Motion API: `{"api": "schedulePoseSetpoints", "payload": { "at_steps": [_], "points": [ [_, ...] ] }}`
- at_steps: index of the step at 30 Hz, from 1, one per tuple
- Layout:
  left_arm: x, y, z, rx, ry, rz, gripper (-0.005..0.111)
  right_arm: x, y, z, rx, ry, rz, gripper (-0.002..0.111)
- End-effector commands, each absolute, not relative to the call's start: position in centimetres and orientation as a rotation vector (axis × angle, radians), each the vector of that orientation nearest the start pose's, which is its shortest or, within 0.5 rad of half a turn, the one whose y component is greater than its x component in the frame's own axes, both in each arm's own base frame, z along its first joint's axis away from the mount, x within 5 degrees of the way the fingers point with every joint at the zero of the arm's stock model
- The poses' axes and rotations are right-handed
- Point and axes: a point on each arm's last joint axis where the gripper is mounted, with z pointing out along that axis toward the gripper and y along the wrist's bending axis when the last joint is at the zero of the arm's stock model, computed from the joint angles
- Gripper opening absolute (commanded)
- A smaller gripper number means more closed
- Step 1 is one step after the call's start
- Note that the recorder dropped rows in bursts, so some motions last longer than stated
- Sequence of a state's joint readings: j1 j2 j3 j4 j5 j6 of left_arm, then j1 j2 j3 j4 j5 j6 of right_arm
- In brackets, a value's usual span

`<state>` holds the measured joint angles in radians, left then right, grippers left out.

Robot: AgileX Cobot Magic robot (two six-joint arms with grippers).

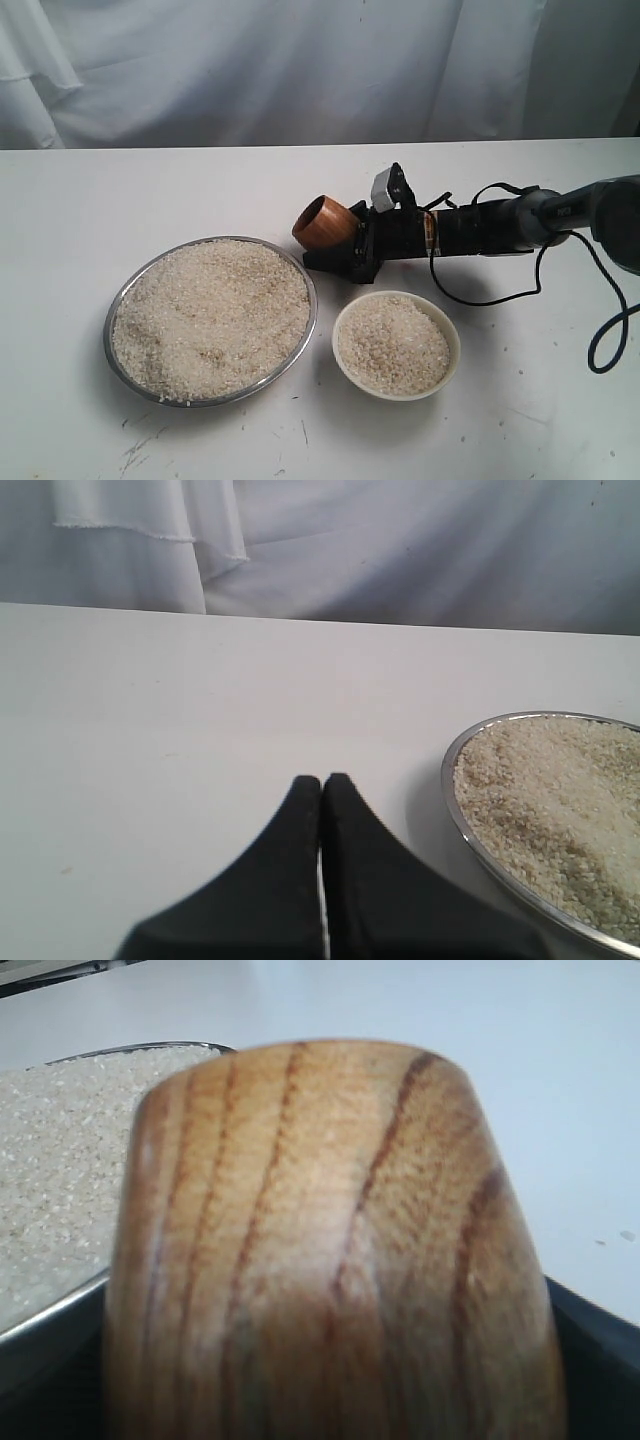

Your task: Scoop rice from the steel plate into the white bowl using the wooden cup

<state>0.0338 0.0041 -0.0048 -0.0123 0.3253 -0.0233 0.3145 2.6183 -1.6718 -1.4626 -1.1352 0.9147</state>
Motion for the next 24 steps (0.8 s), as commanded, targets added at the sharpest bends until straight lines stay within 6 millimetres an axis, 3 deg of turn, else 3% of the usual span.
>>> {"api": "schedulePoseSetpoints", "payload": {
  "at_steps": [1,15,24],
  "points": [
    [5.4,0.1,18.4,-0.057,1.801,-0.006,0.000,43.0,22.3,3.6,-1.217,1.572,1.147,0.069],
    [5.4,0.1,18.4,-0.057,1.801,-0.006,0.000,42.8,22.3,3.9,-1.257,1.485,1.155,0.069],
    [5.4,0.1,18.4,-0.057,1.801,-0.006,0.000,42.7,21.3,3.8,-1.321,1.436,1.152,0.069]
  ]
}}
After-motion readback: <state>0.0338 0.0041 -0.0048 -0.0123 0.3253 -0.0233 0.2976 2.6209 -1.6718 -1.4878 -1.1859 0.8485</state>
